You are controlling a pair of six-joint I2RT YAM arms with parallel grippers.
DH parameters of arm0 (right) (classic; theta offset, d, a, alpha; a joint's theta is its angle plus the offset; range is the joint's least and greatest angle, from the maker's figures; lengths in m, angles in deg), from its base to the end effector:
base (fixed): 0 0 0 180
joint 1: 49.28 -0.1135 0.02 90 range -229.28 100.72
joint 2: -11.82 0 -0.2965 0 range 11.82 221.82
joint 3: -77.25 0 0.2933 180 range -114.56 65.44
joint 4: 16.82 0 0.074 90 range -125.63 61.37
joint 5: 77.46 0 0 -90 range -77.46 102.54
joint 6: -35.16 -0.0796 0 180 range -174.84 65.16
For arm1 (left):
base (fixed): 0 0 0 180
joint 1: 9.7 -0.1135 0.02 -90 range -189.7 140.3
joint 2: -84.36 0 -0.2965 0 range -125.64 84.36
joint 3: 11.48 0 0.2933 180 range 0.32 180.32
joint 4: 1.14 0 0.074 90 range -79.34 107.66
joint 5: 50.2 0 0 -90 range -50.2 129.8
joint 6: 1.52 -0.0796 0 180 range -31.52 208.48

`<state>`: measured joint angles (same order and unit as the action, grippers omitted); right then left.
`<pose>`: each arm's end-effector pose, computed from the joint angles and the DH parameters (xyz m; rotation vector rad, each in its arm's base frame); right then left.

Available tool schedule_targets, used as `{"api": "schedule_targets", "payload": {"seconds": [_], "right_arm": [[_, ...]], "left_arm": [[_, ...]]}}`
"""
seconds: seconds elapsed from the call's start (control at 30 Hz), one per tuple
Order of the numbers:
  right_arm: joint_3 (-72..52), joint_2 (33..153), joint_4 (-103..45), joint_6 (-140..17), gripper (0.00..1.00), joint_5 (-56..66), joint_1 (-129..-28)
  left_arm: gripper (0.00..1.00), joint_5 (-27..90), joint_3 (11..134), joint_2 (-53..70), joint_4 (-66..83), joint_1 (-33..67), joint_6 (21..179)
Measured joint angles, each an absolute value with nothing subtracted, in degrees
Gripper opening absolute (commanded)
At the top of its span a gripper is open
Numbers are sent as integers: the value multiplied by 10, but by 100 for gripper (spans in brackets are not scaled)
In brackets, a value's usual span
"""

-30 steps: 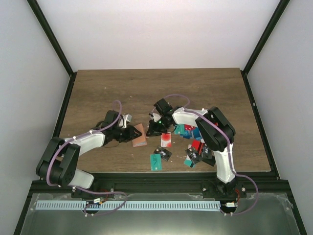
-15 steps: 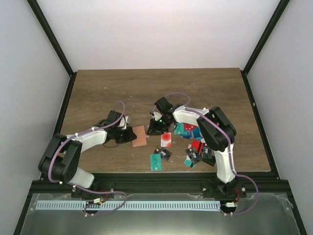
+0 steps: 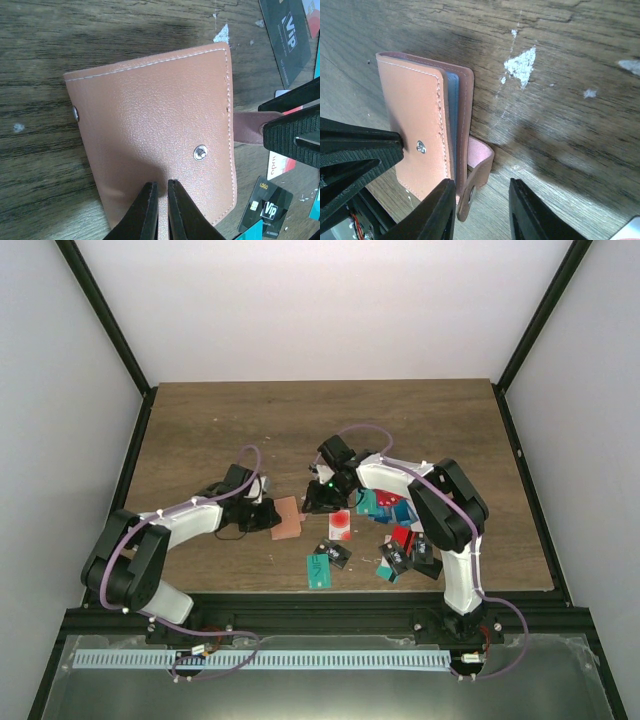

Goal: Put the credit cards into the card holder
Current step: Close the card holder at the center of the board.

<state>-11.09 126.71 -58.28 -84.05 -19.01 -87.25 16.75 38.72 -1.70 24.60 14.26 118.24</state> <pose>0.3372 0.3160 0.1198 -0.3878 2.9369 1.0140 0.2682 -0.1533 0.1080 0.0026 2.7685 -0.8190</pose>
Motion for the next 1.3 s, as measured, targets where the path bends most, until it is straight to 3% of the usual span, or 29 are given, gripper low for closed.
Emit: {"api": "schedule_targets", "payload": {"seconds": [0.23, 0.4, 0.9, 1.3], "right_arm": [[-118, 1267, -584, -841, 8, -193, -872], [-118, 1267, -584, -842, 1, -194, -872], [-146, 1272, -586, -850, 1, -232, -882], [-167, 1317, -567, -873, 19, -254, -898]], "left_arm": [[9, 175, 392, -18, 253, 147, 1182], [9, 177, 393, -19, 255, 148, 1182], [9, 182, 413, -34, 269, 154, 1182], [8, 183, 415, -37, 268, 158, 1182]]}}
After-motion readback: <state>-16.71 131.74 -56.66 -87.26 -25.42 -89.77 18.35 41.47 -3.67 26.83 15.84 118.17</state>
